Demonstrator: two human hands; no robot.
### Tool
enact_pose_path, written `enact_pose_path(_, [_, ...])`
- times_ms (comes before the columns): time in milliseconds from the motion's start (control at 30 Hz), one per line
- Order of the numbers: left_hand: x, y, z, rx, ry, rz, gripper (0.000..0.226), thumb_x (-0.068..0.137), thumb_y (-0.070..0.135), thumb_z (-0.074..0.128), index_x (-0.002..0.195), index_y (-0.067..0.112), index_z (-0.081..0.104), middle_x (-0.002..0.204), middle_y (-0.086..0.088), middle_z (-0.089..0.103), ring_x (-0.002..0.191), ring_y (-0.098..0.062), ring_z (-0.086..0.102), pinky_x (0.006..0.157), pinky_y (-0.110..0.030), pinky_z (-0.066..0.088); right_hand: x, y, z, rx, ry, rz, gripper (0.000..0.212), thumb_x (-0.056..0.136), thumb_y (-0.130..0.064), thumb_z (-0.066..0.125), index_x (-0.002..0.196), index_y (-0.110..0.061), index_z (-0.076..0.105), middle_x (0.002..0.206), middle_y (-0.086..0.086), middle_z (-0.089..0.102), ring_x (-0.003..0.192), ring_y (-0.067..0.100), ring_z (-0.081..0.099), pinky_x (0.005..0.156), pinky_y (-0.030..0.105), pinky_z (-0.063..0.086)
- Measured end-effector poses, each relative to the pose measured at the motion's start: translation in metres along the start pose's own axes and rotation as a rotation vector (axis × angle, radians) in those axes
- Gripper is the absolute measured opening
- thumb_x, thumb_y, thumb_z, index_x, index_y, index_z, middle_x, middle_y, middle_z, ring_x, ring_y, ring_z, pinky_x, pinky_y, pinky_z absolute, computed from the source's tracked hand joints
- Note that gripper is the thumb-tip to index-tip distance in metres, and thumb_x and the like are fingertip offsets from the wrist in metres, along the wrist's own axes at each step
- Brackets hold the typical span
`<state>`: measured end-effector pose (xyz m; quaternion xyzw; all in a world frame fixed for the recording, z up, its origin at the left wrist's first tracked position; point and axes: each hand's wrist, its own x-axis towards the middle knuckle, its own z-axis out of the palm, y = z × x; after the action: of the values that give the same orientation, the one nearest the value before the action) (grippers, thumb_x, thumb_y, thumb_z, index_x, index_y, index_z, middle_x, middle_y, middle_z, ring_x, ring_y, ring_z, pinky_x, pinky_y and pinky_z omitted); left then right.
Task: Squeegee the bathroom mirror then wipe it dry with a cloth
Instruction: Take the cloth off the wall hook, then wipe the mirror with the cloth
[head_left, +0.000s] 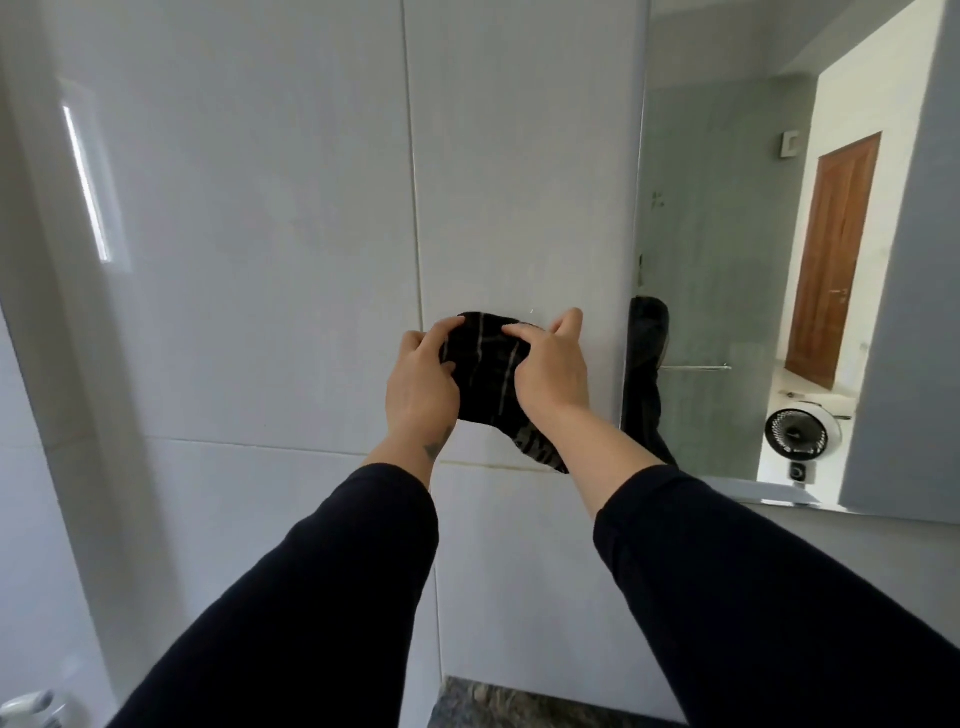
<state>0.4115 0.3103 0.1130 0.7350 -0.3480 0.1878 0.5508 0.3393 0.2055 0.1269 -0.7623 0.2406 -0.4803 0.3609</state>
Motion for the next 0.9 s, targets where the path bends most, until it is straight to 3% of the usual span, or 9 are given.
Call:
enact_pose_path(100, [0.0, 0.028, -0.001, -0.06, 0.003, 0.068, 0.058, 0.092, -0.006, 0.035, 0.132, 0.034, 0.052, 0.114, 0.008, 0.044, 0.082, 0.006, 0.049, 0.078, -0.025, 0.048, 0.001, -0.016, -0.032, -0.145, 0.006, -0.173, 0.038, 0.095, -0.008, 0.039, 0.126, -0.02, 0.058, 0.098, -0.005, 0.038, 0.085, 0.02, 0.049, 0.074, 0.03, 0.047])
enact_pose_path(200, [0.001, 0.058, 0.004, -0.114, 0.006, 0.125, 0.057, 0.092, -0.006, 0.036, 0.13, 0.032, 0.054, 0.112, 0.008, 0.043, 0.085, 0.002, 0.05, 0.082, -0.029, 0.053, 0.004, -0.028, -0.07, -0.445, 0.055, -0.387, 0.043, 0.096, -0.016, 0.044, 0.134, -0.031, 0.056, 0.114, 0.002, 0.035, 0.101, 0.023, 0.045, 0.092, 0.036, 0.042])
enact_pose_path(300, [0.001, 0.091, 0.013, -0.181, -0.004, 0.189, 0.055, 0.093, -0.008, 0.036, 0.13, 0.028, 0.055, 0.112, 0.006, 0.042, 0.083, 0.009, 0.048, 0.077, -0.01, 0.046, 0.011, -0.034, -0.109, -0.645, 0.095, -0.483, 0.047, 0.092, -0.041, 0.054, 0.139, -0.04, 0.047, 0.126, 0.007, 0.035, 0.114, 0.028, 0.041, 0.101, 0.042, 0.036])
enact_pose_path(367, [0.003, 0.112, 0.02, -0.197, -0.008, 0.236, 0.055, 0.093, -0.009, 0.037, 0.131, 0.026, 0.055, 0.113, 0.004, 0.043, 0.083, 0.01, 0.047, 0.071, -0.003, 0.041, 0.018, -0.038, -0.135, -0.78, 0.109, -0.502, 0.056, 0.089, -0.05, 0.055, 0.142, -0.045, 0.038, 0.133, 0.008, 0.031, 0.119, 0.03, 0.036, 0.104, 0.043, 0.032])
enact_pose_path(600, [0.017, 0.182, 0.045, -0.235, 0.022, 0.351, 0.056, 0.09, -0.014, 0.042, 0.132, 0.02, 0.056, 0.113, -0.001, 0.044, 0.085, 0.006, 0.048, 0.074, 0.009, 0.035, 0.052, -0.055, -0.203, -1.005, 0.197, -0.539, 0.069, 0.087, -0.056, 0.056, 0.148, -0.046, 0.023, 0.137, 0.01, 0.023, 0.122, 0.031, 0.028, 0.101, 0.041, 0.028])
enact_pose_path(700, [0.032, 0.201, 0.049, -0.203, 0.041, 0.346, 0.053, 0.091, -0.011, 0.046, 0.132, 0.02, 0.055, 0.114, 0.001, 0.044, 0.091, 0.001, 0.047, 0.075, 0.005, 0.035, 0.075, -0.067, -0.217, -1.053, 0.199, -0.548, 0.071, 0.087, -0.059, 0.054, 0.148, -0.047, 0.02, 0.137, 0.01, 0.021, 0.121, 0.031, 0.027, 0.1, 0.041, 0.028])
enact_pose_path(800, [0.051, 0.215, 0.051, -0.169, 0.044, 0.347, 0.052, 0.091, -0.007, 0.047, 0.136, 0.02, 0.051, 0.12, 0.001, 0.045, 0.101, -0.005, 0.044, 0.088, -0.008, 0.033, 0.099, -0.084, -0.224, -1.076, 0.218, -0.561, 0.07, 0.088, -0.058, 0.053, 0.148, -0.046, 0.019, 0.14, 0.01, 0.019, 0.122, 0.032, 0.025, 0.1, 0.042, 0.027])
enact_pose_path(900, [0.071, 0.223, 0.05, -0.182, 0.039, 0.351, 0.054, 0.09, -0.01, 0.046, 0.136, 0.019, 0.051, 0.122, 0.002, 0.045, 0.101, -0.004, 0.044, 0.079, 0.001, 0.033, 0.118, -0.097, -0.224, -1.086, 0.243, -0.551, 0.07, 0.089, -0.056, 0.053, 0.148, -0.045, 0.019, 0.142, 0.011, 0.017, 0.124, 0.033, 0.023, 0.101, 0.043, 0.026])
